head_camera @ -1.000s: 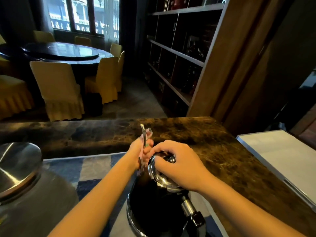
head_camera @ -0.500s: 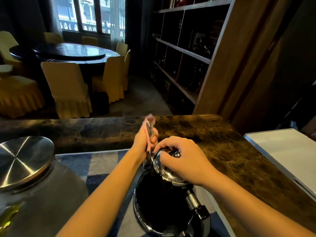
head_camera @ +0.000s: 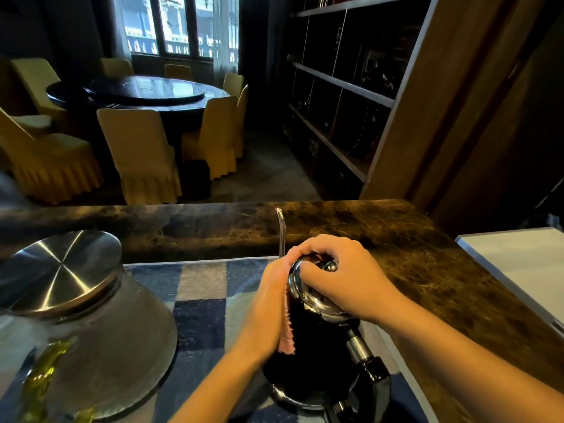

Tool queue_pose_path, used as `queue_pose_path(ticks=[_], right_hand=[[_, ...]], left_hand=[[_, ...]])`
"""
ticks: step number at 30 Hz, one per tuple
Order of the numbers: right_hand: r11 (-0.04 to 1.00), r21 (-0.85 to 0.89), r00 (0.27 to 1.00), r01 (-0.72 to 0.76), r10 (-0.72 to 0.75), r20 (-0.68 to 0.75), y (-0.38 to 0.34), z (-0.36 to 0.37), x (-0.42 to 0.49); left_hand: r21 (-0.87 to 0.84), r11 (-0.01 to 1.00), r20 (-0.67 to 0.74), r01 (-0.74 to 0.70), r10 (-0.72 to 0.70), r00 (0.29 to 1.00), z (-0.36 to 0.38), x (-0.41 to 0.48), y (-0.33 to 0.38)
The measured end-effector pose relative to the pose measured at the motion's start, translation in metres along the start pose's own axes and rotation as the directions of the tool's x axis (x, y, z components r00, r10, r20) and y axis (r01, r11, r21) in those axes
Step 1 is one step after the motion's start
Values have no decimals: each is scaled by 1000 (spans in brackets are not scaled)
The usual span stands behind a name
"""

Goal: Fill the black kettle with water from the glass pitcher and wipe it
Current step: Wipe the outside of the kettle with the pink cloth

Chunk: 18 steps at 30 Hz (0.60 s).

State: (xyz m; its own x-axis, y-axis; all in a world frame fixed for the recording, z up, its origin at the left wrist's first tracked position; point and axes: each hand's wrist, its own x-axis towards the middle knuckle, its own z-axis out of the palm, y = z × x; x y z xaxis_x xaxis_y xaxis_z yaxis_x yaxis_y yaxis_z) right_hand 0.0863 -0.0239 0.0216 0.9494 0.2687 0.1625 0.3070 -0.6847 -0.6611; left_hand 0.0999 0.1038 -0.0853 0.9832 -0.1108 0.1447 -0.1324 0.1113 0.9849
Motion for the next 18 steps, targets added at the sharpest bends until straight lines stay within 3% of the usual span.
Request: queue_pose_path(ticks=[1,4,7,10,14,18], right_hand=[[1000,3,1000,9,-9,-14,1,0,0],[998,0,995,68,-68,-68,3,3,-2],[995,-35,992,92,-94,-88,6,4,-1],[996,-35,993,79,-82,-81,4,3,0],[999,-14,997,46,-47,-67,1,2,-1],[999,-25,997,26,-27,-73,-1,3,-2]], left_hand=[[-43,999,0,3,-3,1000,-3,-2,-5],[48,987,154,151,-157,975,-7,14,10],[215,934,319,286,-344,883,-13,37,23],[313,917,359,248,-356,863,-14,49,22],[310,933,260,181,-266,928,-11,34,23],[31,980,-39,196,-195,980,2,-15,8]])
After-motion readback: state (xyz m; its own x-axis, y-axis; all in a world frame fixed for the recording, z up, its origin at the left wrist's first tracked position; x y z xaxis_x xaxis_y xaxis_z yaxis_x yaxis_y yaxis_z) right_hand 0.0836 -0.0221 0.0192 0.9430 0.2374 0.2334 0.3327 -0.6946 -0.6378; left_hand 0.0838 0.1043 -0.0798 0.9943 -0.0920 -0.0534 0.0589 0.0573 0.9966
